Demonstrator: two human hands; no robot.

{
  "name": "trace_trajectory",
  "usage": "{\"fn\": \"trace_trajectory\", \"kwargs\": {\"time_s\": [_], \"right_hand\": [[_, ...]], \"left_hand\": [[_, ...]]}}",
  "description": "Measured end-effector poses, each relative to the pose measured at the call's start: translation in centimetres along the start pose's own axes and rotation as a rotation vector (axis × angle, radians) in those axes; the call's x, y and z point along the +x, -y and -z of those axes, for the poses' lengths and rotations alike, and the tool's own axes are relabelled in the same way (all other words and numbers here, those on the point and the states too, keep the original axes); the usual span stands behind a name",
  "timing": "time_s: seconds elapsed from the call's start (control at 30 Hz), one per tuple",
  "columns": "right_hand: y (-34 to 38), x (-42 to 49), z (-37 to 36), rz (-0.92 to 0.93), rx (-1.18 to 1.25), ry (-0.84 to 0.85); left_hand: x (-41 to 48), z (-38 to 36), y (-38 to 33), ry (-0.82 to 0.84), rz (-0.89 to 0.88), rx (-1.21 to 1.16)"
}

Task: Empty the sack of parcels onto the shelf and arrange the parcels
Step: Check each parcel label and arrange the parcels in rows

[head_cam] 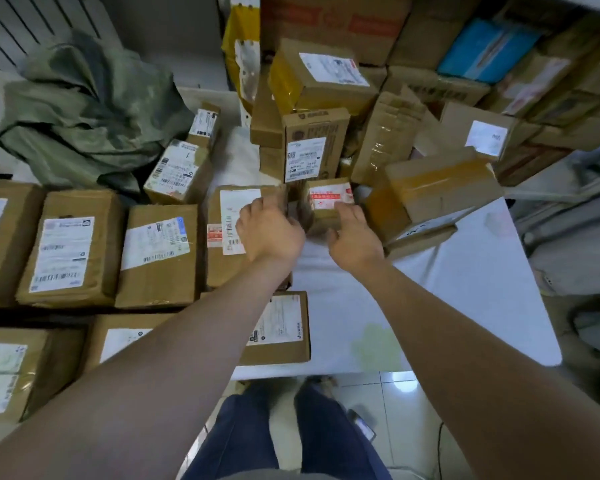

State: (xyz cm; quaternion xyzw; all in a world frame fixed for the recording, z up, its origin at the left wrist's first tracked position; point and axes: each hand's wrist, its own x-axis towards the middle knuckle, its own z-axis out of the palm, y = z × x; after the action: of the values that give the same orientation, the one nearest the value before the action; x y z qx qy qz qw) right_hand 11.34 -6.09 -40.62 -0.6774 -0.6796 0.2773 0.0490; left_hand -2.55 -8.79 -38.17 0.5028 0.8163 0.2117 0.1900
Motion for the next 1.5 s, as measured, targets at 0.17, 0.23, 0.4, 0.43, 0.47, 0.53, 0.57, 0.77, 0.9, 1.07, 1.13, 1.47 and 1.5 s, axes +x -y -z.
{"fn": "trace_trajectory", "kwargs": {"time_s": [0.17, 0.23, 0.4, 0.43, 0.47, 0.53, 0.57, 0.77, 0.9, 1.07, 1.13, 1.47, 1.5], "right_hand": [[-1.3, -0.7, 0.6, -0.062, -0.169, -0.132], [-1.6, -0.7, 1.6, -0.036, -0.167, -0.173], [-1.9, 0.6, 3.7, -0.208, -0.268, 0.052], [-1.9, 0.8, 3.7, -0.231, -0.315, 0.134], [-2.2, 1.0, 3.7, -0.237, -0.356, 0.207], [-3.0, 1.2, 3.4, -0.240, -0.406, 0.319], [-3.5, 1.3, 3.1, -0.236, -0.403, 0.347], [-5.8, 1.3, 1.2, -0.284, -0.107, 0.331], [-5.5, 1.5, 0.8, -0.318, -0.088, 0.354], [-4.0, 1.7, 0.3, -0.276, -0.263, 0.405], [-4.3, 1.8, 0.1, -0.284, -0.186, 0.369], [-3.7, 2.2, -0.3, -0.262, 0.113, 0.327], [-4.0, 2.2, -0.3, -0.281, 0.102, 0.314]], "left_hand": [[-0.2, -2.6, -2.2, 0.111, -0.079, 0.037], [-0.6, -3.7, -3.1, 0.182, -0.061, 0.033], [-1.7, -6.0, -3.8, 0.241, 0.269, -0.079], [-1.8, -6.2, -3.7, 0.248, 0.320, -0.103], [-1.9, -6.5, -3.8, 0.264, 0.350, -0.117], [-2.0, -6.9, -3.9, 0.305, 0.382, -0.126], [-2.2, -7.2, -4.0, 0.318, 0.394, -0.132], [-3.3, -8.3, -4.5, 0.326, 0.421, -0.256], [-3.6, -8.3, -5.0, 0.278, 0.440, -0.265], [-2.9, -8.1, -4.8, 0.327, 0.495, -0.274], [-2.8, -7.9, -4.5, 0.315, 0.508, -0.283], [-1.9, -5.6, -4.5, 0.351, 0.380, 0.008], [-1.8, -5.3, -4.4, 0.346, 0.357, 0.054]]}}
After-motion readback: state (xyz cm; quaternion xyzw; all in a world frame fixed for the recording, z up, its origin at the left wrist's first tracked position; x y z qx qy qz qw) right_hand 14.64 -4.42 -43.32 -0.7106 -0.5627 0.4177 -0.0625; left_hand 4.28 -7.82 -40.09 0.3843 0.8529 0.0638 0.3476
